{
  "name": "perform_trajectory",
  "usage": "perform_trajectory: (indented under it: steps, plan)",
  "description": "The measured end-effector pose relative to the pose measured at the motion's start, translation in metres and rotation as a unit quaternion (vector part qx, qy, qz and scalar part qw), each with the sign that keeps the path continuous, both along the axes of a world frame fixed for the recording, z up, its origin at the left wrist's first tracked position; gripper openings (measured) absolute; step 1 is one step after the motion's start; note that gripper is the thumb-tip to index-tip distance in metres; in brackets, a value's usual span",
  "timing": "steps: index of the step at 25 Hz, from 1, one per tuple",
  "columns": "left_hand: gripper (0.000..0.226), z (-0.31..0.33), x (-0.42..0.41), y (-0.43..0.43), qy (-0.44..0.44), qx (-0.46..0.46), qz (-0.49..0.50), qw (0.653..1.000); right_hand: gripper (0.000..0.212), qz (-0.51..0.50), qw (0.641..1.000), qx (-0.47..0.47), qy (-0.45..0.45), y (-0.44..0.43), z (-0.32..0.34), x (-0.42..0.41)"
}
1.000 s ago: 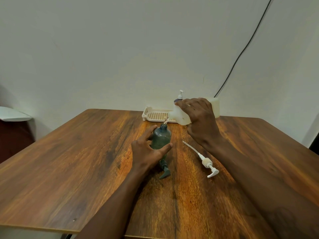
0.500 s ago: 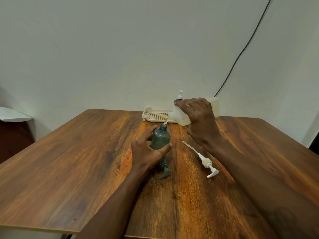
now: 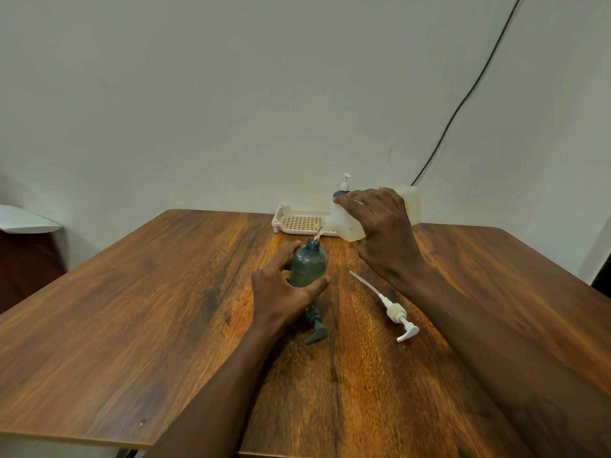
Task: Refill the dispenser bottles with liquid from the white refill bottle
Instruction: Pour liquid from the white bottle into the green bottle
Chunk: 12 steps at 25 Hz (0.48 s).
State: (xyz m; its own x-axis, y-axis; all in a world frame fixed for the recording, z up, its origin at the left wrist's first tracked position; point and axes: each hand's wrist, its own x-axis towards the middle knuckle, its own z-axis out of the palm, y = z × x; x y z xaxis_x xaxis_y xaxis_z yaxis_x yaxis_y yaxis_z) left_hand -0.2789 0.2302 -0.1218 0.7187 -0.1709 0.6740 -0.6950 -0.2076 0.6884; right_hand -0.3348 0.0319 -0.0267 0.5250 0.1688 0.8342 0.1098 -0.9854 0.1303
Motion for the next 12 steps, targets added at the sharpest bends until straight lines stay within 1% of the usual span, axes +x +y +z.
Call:
perform_trajectory:
  steps: [6,12]
  plan:
    - [0.089,0.0018,-0.0017,0.0011,-0.005,0.004,0.012,1.000,0.088,-0.002,1.000,-0.013,-0.006,-0.0001,0.0003,-0.0001]
    - [0.089,0.0031,-0.0033,0.0012,-0.005,0.003,0.010,1.000,0.085,0.003,1.000,-0.009,-0.008,0.0001,-0.0008,-0.0006]
